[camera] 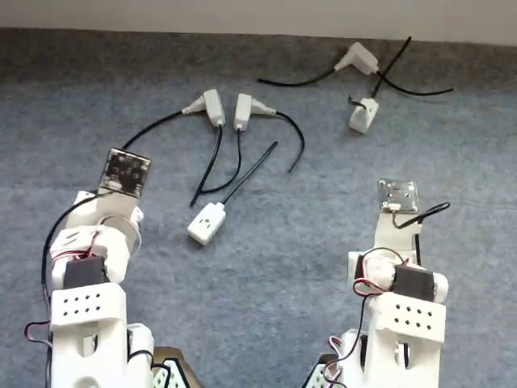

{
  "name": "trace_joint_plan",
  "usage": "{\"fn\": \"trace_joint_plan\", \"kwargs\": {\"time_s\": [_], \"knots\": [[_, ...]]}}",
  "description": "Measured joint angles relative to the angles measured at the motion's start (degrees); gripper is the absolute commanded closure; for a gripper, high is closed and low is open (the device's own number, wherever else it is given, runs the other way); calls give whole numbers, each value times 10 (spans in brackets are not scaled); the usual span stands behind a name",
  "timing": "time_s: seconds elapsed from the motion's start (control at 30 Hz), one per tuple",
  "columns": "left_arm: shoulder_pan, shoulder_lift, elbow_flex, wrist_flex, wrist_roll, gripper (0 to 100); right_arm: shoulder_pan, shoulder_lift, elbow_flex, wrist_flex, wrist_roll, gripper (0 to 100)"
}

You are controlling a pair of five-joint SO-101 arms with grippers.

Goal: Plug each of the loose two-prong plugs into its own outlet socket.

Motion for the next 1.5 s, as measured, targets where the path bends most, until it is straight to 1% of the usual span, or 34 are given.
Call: {"fn": "trace_joint_plan", "kwargs": {"time_s": [0.07, 0.17, 0.27, 0.37, 0.43, 0.47, 0.53, 0.67, 0.73, 0.93, 1.1, 1.23, 1.5], "knots": [[14, 0, -1, 40, -11, 994, -5, 3, 24, -23, -3, 830], [16, 0, -30, 115, -5, 993, -7, 2, 79, -82, -3, 830], [16, 0, -93, 225, 11, 994, -12, 2, 142, -147, -3, 830], [19, 2, -167, 353, 46, 994, -11, 2, 172, -183, -4, 830], [22, 2, -197, 423, 76, 993, -12, 2, 177, -191, -4, 830], [22, 2, -203, 447, 88, 993, -12, 3, 178, -193, -4, 830], [20, 7, -206, 467, 112, 994, -11, 2, 179, -196, -4, 830], [23, 69, -207, 471, 127, 994, -12, 2, 183, -196, -4, 830], [33, 119, -207, 462, 153, 993, -12, 2, 183, -196, -4, 830], [37, 321, -237, 353, 239, 993, -12, 2, 188, -203, -4, 830], [37, 459, -269, 285, 261, 993, -16, -3, 208, -225, -4, 830], [37, 472, -273, 259, 261, 992, -36, -3, 210, -225, -4, 830], [37, 472, -273, 223, 261, 992, -38, -3, 210, -226, -4, 830]]}}
